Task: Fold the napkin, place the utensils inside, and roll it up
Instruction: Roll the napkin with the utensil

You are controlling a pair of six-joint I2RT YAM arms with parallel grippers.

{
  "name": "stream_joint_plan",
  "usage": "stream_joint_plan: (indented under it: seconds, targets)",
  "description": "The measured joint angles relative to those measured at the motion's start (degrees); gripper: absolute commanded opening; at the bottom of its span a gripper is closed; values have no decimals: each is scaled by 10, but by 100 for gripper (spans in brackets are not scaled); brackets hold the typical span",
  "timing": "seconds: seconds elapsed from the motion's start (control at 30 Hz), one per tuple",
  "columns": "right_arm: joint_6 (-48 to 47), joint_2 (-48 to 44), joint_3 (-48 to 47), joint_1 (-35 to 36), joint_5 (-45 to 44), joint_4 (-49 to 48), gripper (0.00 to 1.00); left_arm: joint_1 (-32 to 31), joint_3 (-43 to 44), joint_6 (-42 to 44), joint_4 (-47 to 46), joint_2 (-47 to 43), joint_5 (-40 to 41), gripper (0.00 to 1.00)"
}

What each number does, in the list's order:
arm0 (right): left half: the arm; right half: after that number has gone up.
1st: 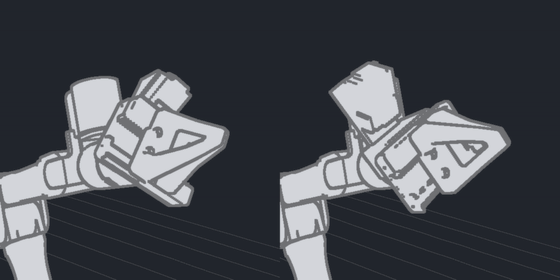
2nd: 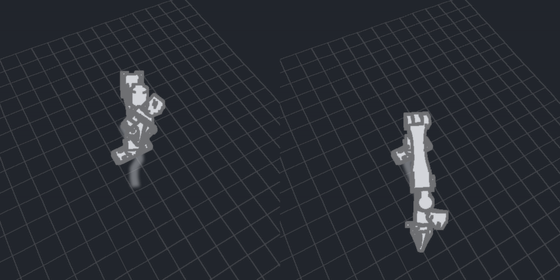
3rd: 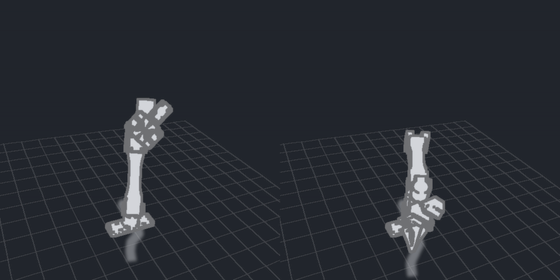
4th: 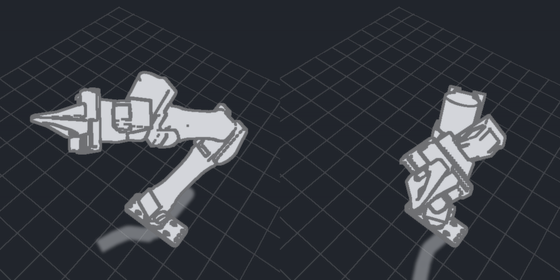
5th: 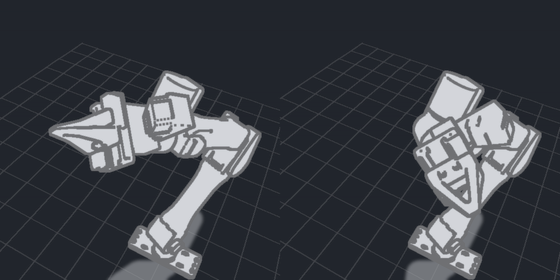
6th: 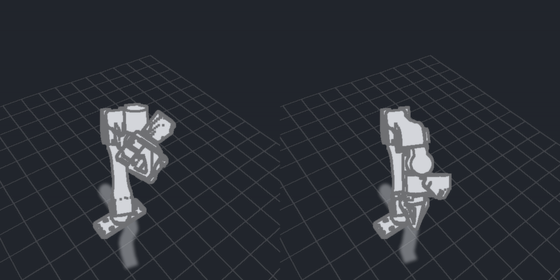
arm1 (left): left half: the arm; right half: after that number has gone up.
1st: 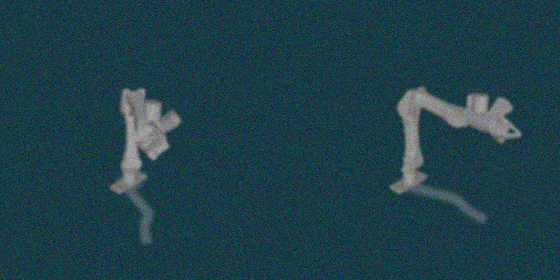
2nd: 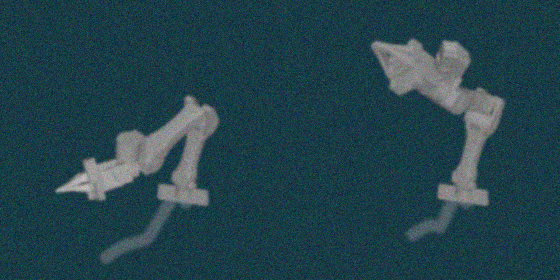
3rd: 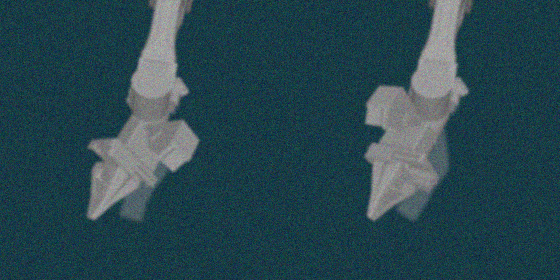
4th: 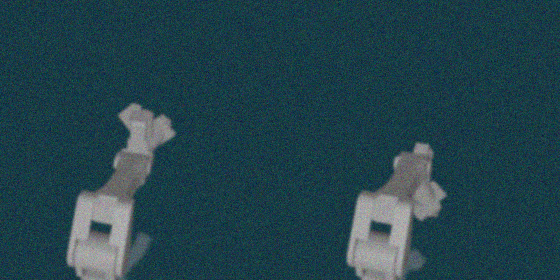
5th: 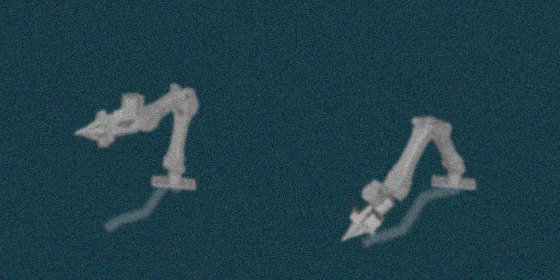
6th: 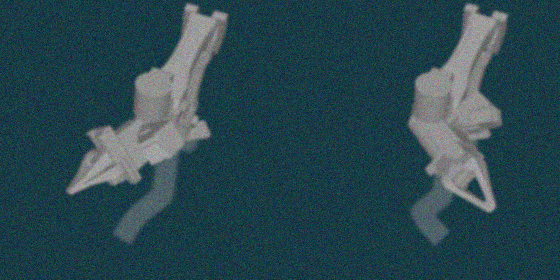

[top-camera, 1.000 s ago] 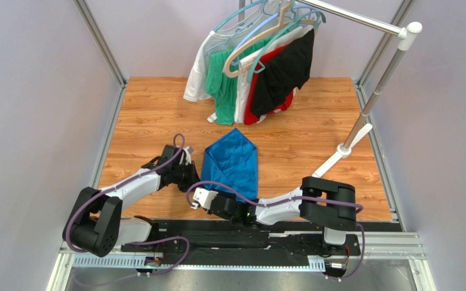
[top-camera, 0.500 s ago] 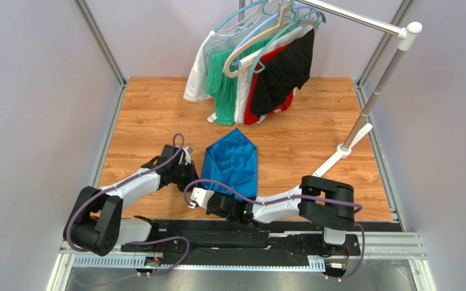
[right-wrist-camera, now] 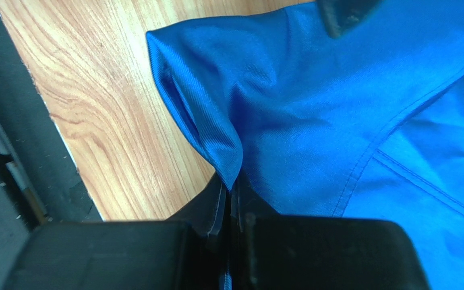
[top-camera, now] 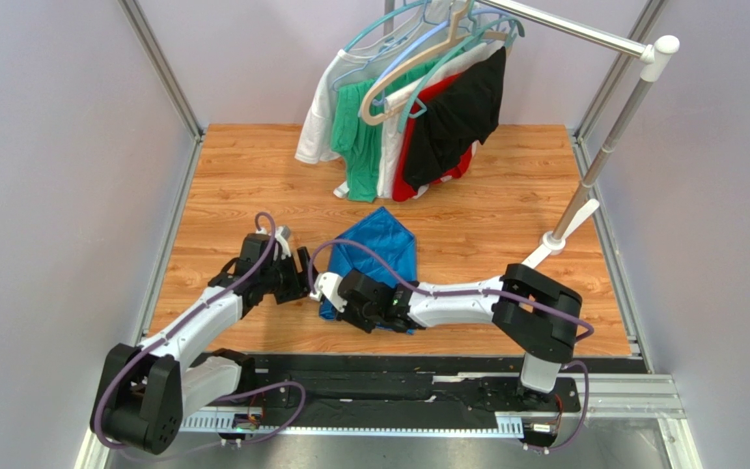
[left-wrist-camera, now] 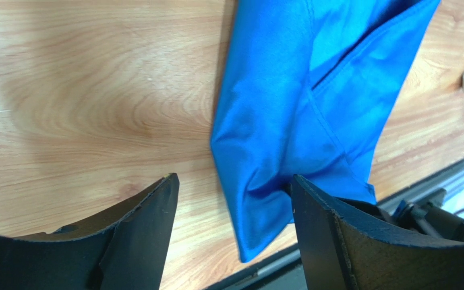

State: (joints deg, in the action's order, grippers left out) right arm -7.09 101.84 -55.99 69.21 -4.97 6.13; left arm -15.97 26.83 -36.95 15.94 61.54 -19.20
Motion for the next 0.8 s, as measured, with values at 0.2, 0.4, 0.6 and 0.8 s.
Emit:
stream_joint_plan:
  seconds: [0.2, 0.4, 0.6, 0.8]
  targets:
    - [17, 0, -45, -64, 114, 74, 0, 0, -40, 7, -35, -43, 22, 75]
    - [26, 3, -90, -121, 208, 116, 0, 0, -91, 29, -120, -109, 15, 73]
    - [26, 27, -110, -149, 272, 141, 0, -1, -150, 42, -205, -174, -6, 74]
    - [23, 46, -113, -153, 316, 161, 0, -28, -173, 62, -272, -194, -18, 74]
